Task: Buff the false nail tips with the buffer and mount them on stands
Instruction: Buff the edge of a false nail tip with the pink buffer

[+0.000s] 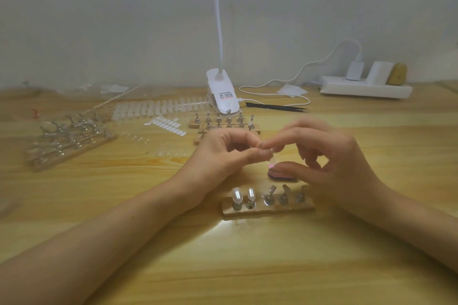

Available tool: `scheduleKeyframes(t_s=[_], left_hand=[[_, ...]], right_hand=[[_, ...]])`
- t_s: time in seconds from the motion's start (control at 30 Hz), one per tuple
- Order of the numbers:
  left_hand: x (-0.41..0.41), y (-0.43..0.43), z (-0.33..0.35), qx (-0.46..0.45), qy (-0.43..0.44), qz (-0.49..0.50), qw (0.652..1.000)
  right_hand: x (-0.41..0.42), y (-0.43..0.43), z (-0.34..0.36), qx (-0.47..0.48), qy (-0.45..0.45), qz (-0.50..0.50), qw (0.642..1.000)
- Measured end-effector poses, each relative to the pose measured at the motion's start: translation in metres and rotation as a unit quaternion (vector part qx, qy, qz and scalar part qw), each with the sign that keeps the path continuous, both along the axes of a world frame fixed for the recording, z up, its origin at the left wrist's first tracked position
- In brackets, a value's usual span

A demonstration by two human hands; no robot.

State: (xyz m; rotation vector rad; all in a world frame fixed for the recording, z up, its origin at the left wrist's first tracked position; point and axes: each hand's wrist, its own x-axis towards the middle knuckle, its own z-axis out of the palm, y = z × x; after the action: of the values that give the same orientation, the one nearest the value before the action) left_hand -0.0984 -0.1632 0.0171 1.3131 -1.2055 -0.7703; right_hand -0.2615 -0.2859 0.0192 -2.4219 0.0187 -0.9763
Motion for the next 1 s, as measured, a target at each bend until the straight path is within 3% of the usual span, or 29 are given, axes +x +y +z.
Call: scheduleKeyframes(t_s=[0.3, 0.4, 0.5, 0.6, 0.8, 1.0], left_hand=[[-0.006, 0.005, 0.007, 0.017, -0.032, -0.016, 0.999], [-0.003, 0.009, 0.016, 0.05, -0.087, -0.045, 0.994], [0.001, 0.016, 0.022, 0.094, -0.23, -0.091, 0.964], [-0.007, 0.02, 0.017, 0.038, -0.286, -0.089, 0.953], [-0.023, 0.021, 0.003, 0.011, -0.232, -0.025, 0.972], [-0.027, 0.02, -0.003, -0.011, -0.219, 0.036, 0.975]], right_hand=[[-0.002, 0.006, 0.003, -0.041, -0.033, -0.034, 0.998], [-0.006, 0.004, 0.001, 0.031, -0.027, -0.032, 0.999], [-0.013, 0.002, -0.001, 0.11, -0.015, -0.024, 0.993], [-0.015, 0.003, -0.002, 0.197, -0.005, 0.019, 0.98], [-0.012, 0.002, -0.004, 0.27, 0.0, 0.021, 0.963], [-0.011, 0.005, -0.006, 0.228, 0.017, 0.01, 0.973]])
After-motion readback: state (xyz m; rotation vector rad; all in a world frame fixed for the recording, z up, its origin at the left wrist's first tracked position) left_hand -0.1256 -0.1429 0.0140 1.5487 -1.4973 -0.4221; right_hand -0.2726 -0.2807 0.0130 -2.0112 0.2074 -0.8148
